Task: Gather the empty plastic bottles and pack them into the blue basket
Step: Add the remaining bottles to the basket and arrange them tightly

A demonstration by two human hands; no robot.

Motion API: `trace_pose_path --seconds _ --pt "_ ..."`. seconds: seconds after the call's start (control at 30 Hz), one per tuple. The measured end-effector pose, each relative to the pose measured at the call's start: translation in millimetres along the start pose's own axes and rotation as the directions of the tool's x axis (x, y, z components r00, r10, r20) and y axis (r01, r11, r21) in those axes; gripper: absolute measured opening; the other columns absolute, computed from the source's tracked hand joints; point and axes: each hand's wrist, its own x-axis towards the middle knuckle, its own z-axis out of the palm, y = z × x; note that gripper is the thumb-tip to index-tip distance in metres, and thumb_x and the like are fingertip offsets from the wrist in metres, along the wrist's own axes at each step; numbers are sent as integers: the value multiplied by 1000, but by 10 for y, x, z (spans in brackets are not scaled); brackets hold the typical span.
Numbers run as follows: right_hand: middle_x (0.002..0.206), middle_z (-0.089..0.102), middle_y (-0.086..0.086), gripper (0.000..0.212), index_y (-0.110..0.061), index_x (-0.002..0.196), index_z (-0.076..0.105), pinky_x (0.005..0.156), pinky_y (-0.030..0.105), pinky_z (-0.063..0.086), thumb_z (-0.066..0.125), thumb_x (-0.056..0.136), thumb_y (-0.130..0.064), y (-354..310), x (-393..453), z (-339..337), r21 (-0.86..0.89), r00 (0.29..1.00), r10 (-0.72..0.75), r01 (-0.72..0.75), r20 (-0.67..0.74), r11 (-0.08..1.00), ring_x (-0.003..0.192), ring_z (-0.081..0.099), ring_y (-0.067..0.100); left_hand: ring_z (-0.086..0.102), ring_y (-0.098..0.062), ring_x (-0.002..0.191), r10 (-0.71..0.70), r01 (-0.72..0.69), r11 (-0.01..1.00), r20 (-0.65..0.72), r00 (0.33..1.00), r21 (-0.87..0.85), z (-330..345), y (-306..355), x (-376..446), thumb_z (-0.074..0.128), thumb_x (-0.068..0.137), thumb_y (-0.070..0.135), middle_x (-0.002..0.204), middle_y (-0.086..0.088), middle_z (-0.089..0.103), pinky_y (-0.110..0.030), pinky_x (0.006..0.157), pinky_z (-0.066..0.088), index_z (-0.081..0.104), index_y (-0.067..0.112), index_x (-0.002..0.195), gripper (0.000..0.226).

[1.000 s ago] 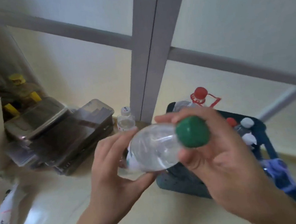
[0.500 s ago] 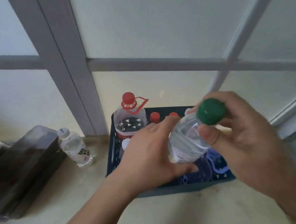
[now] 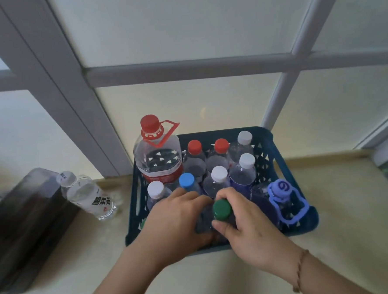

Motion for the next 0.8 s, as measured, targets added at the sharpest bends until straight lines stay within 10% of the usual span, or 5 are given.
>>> trace_pose_path --seconds 0.23,0.53,0.63,0.7,0.8 --pt "96 54 -16 30 -35 95 42 69 19 42 69 85 -24 99 78 27 -43 995 32 -28 93 999 91 53 0 56 -17 73 59 -57 994 -20 998 92 87 -10 77 42 67 55 80 12 67 -31 51 50 70 34 100 48" --pt "90 63 -15 30 -34 96 50 73 23 51 75 81 -30 41 74 -73 -95 990 124 -117 74 989 85 60 1 62 -23 97 173 -141 979 -223 959 149 -43 4 -133 62 80 49 106 5 67 -35 75 50 66 26 112 39" --pt "91 67 -22 39 -48 100 46 74 18 49 76 77 -40 -16 62 -131 -159 986 152 -139 73 978 85 61 -4 61 -26 111 82 -111 994 -610 788 -10 -293 -258 -460 71 87 36 118 -4 68 -37 96 48 67 18 116 35" --pt "91 64 -34 55 -66 100 37 72 15 48 78 73 -42 -83 31 -118 -207 985 166 -154 45 966 85 63 -6 62 -32 108 -197 49 978 -810 553 -204 -255 -661 -701 72 86 25 115 -13 66 -43 95 50 64 8 116 35" --pt "110 65 -23 69 -77 106 32 85 32 56 79 69 -42 -183 -68 -68 -223 988 95 -119 -118 967 97 69 15 54 -33 118 -661 371 747 -680 317 -552 -74 -1329 -897 78 79 35 132 -15 51 -50 97 49 45 13 135 69"
